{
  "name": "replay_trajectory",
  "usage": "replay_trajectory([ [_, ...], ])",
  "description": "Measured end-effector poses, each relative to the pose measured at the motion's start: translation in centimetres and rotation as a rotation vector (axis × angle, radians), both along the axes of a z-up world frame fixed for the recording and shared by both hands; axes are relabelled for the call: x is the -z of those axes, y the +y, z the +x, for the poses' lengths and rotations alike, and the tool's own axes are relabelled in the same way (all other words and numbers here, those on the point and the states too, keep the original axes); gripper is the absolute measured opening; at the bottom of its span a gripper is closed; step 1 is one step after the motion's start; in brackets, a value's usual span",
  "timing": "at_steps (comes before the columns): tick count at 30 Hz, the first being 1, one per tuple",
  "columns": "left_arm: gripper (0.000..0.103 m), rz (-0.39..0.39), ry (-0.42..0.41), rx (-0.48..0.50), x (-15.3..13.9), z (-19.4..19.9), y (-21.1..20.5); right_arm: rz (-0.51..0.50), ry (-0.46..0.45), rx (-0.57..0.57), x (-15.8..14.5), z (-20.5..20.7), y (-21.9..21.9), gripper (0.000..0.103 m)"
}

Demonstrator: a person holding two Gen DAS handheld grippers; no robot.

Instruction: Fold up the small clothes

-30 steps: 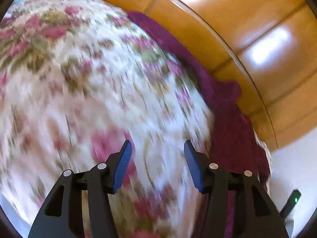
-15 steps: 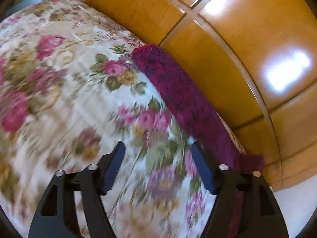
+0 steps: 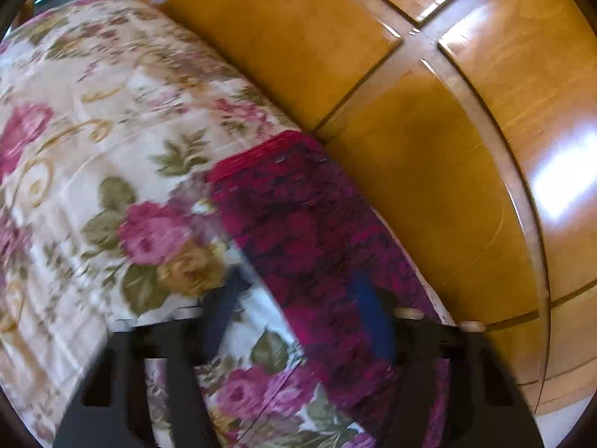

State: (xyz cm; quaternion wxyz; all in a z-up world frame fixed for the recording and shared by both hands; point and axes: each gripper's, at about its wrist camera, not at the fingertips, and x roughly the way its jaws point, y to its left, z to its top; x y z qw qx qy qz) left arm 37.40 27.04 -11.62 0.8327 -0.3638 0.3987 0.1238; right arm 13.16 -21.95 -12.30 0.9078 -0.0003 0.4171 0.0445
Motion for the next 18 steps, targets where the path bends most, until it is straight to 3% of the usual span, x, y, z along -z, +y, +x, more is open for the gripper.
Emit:
replay_trajectory([
  [2,0.012,-0.004,-0.005,0.018,-0.1,0.0,0.0,-0.001,0.000,0.000,0.0,0.0,0.0,0.101],
  [6,0.010,0.032,-0.054,-0.035,-1.5,-3.2,0.5,-0.001,0.000,0.000,0.0,0.0,0.0,0.101],
  [12,0.010,0.055,-0.095,-0.205,-2.7,-12.7,3.8,-0.001,-0.001,-0.001,-0.1,0.0,-0.1,0.101],
  [18,0.009,0.119,-0.021,-0.223,-1.6,-18.8,2.8,-0.002,-0.003,-0.001,-0.1,0.0,0.0,0.101],
])
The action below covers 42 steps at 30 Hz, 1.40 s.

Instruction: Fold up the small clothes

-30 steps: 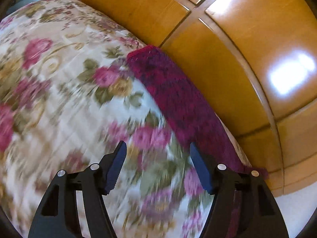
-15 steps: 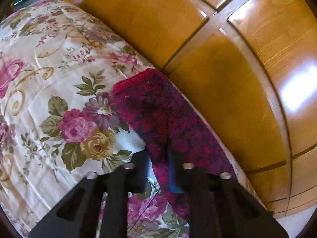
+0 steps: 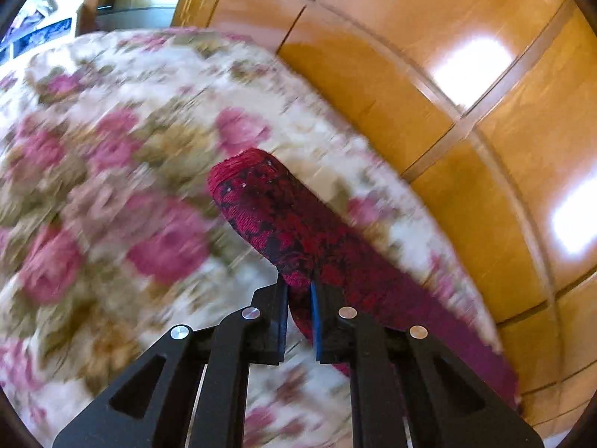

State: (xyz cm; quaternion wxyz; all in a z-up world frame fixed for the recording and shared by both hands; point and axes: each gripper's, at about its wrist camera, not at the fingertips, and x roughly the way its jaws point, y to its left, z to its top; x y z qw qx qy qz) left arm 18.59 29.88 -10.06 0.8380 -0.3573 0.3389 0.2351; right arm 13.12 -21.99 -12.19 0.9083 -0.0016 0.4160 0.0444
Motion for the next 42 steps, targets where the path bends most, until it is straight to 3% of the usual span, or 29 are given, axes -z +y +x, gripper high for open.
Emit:
replay_trajectory([
  [3,0.010,0.032,0.065,0.008,1.9,0.1,0.3,0.000,0.000,0.000,0.0,0.0,0.0,0.101],
  [5,0.019,0.072,0.085,0.017,1.6,0.0,-0.4,0.000,0.000,0.000,0.0,0.0,0.0,0.101],
  [6,0.024,0.075,0.093,0.014,1.4,-0.1,-0.3,0.002,-0.001,0.000,0.0,0.0,0.0,0.101],
  [8,0.053,0.068,0.091,-0.014,0.2,-0.7,-0.6,0.007,-0.002,0.000,-0.1,0.0,-0.1,0.101],
  [9,0.057,0.075,0.071,-0.027,-0.4,-1.3,-0.8,0.010,-0.003,0.000,-0.1,0.0,-0.2,0.101],
  [13,0.059,0.096,-0.008,0.034,-3.3,-3.4,-3.9,0.045,-0.001,0.000,-0.4,0.1,-0.8,0.101],
  [18,0.060,0.146,-0.055,0.265,-5.1,-4.8,-11.5,0.195,0.013,0.041,-2.4,-0.8,-4.2,0.100],
  [20,0.066,0.174,-0.067,0.380,-5.1,-5.1,-15.5,0.301,-0.022,0.107,-3.9,-2.0,-7.6,0.100],
  [22,0.066,0.199,-0.069,0.494,-4.8,-5.4,-19.4,0.410,-0.059,0.202,-5.0,-3.3,-12.2,0.100],
  [26,0.066,0.219,-0.073,0.676,-3.7,-5.9,-25.8,0.626,-0.123,0.481,-5.0,-6.8,-23.9,0.099],
  [31,0.066,0.295,-0.064,0.852,-2.8,-6.8,-31.6,0.742,-0.153,0.785,-2.6,-9.7,-35.2,0.081],
  [37,0.066,0.318,0.003,0.918,-0.6,-7.3,-33.9,0.876,-0.152,0.977,0.5,-8.4,-43.2,0.072],
  [39,0.066,0.321,0.028,0.911,0.0,-7.0,-34.1,0.862,-0.145,1.002,0.8,-6.8,-44.7,0.070],
  [42,0.066,0.322,0.056,0.903,1.0,-6.7,-34.1,0.769,-0.101,1.006,0.7,-4.8,-46.4,0.057],
])
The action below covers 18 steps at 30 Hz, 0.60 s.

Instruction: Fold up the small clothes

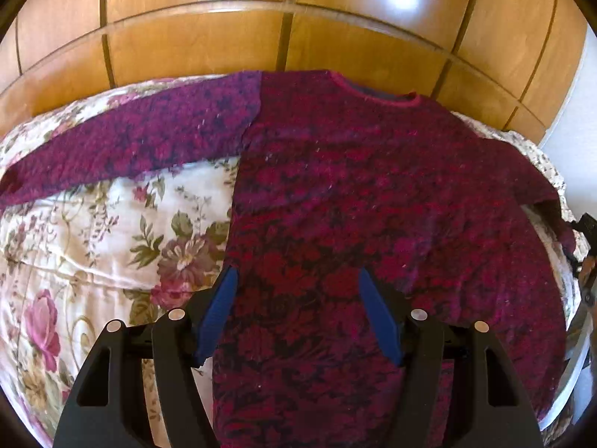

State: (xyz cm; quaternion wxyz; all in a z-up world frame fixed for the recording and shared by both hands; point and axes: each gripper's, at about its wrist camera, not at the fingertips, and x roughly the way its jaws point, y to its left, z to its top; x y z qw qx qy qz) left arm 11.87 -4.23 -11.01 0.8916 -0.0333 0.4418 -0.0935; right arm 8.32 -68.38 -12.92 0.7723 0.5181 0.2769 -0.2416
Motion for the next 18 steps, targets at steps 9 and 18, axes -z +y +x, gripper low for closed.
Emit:
replay_trajectory([
  [9,0.073,0.049,0.012,-0.003,1.4,0.7,-0.7,-0.650,0.238,-0.091,-7.0,3.6,0.0,0.015],
  [18,0.081,0.068,-0.001,-0.013,2.0,1.1,-1.2,-0.736,0.549,-0.121,0.5,8.3,-1.5,0.018],
])
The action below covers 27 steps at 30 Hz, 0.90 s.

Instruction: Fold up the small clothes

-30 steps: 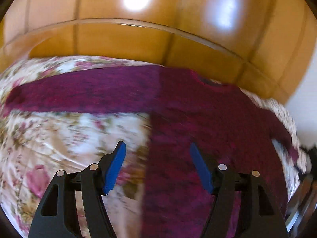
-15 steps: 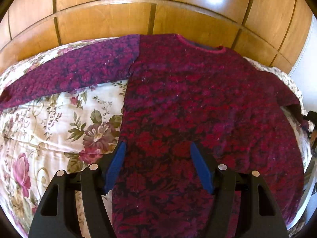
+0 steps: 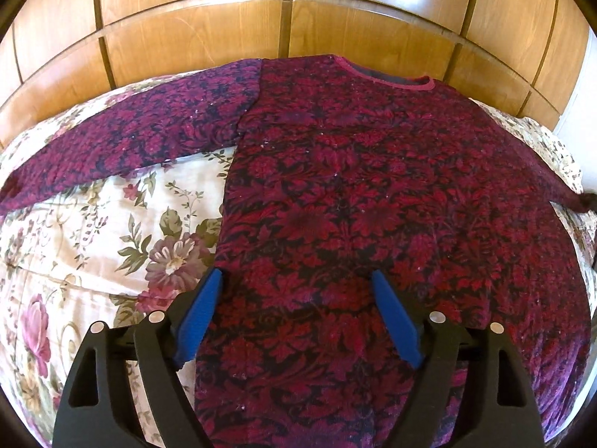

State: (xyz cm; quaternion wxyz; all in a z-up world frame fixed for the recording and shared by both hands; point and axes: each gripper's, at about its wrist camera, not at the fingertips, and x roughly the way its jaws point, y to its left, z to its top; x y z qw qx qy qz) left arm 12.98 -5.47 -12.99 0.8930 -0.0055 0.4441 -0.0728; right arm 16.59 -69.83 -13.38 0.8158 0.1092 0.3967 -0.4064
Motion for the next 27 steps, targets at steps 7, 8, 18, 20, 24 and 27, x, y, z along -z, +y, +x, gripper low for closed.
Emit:
replay_trajectory([
  [7,0.081,-0.045,0.002,-0.003,-0.6,-0.2,0.6,0.102,-0.101,0.024,-1.4,-4.2,0.8,0.082],
  [8,0.081,-0.058,0.001,-0.007,-0.8,-0.4,0.9,0.121,-0.108,-0.009,-1.7,-5.0,1.8,0.084],
  [18,0.081,-0.152,0.027,-0.068,-2.3,-5.4,6.7,0.552,-0.153,-0.545,-2.3,-9.3,17.7,0.087],
  [20,0.073,-0.184,0.056,-0.042,-1.8,-6.8,7.5,0.605,-0.120,-0.646,-1.8,-10.4,21.6,0.086],
  [24,0.053,-0.242,0.114,0.035,-0.6,-8.8,7.8,0.600,-0.046,-0.758,-1.0,-12.8,27.1,0.079],
  [27,0.031,-0.254,0.109,0.097,-0.5,-9.9,7.3,0.541,-0.017,-0.786,-0.8,-14.5,29.2,0.064],
])
